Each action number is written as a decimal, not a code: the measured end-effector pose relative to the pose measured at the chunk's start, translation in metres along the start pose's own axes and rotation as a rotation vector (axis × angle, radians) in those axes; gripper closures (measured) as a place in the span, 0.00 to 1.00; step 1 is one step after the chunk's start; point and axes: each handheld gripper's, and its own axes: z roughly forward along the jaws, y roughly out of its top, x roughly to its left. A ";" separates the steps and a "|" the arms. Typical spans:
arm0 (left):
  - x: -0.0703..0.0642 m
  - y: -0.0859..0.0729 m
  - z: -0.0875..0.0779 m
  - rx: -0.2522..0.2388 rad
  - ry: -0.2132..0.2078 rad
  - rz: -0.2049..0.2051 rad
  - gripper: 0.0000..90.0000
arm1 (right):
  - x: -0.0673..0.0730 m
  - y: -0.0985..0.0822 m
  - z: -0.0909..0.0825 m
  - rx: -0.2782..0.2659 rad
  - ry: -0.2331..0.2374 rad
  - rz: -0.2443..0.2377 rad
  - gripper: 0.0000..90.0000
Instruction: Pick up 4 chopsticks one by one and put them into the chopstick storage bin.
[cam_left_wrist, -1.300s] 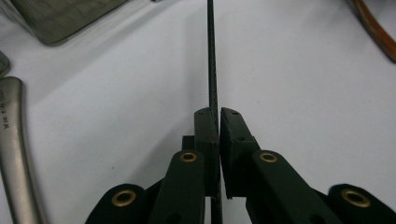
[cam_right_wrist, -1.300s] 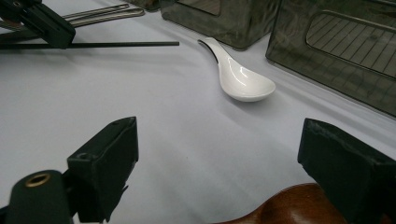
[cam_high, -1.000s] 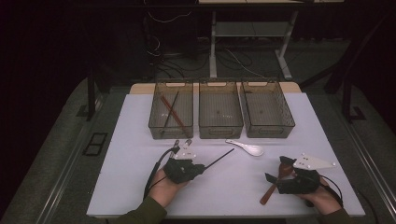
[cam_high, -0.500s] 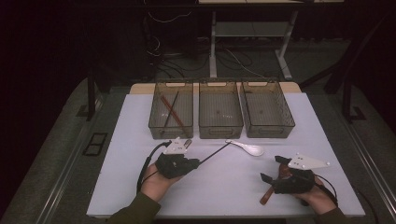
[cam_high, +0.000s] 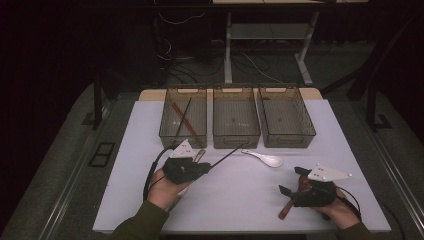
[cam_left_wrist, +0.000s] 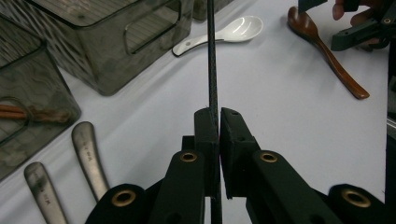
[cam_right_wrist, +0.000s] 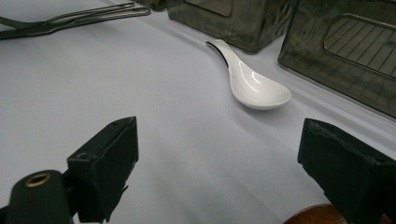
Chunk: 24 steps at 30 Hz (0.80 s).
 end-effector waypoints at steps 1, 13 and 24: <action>0.001 0.001 0.000 -0.005 0.000 -0.004 0.95 | -0.001 0.000 0.000 -0.002 -0.003 -0.004 0.13; 0.014 0.013 -0.005 -0.021 0.017 0.005 0.95 | -0.005 0.000 -0.001 -0.007 -0.018 0.000 0.13; 0.040 0.031 -0.006 -0.039 0.054 -0.003 0.95 | -0.006 -0.001 -0.001 -0.002 -0.024 0.006 0.13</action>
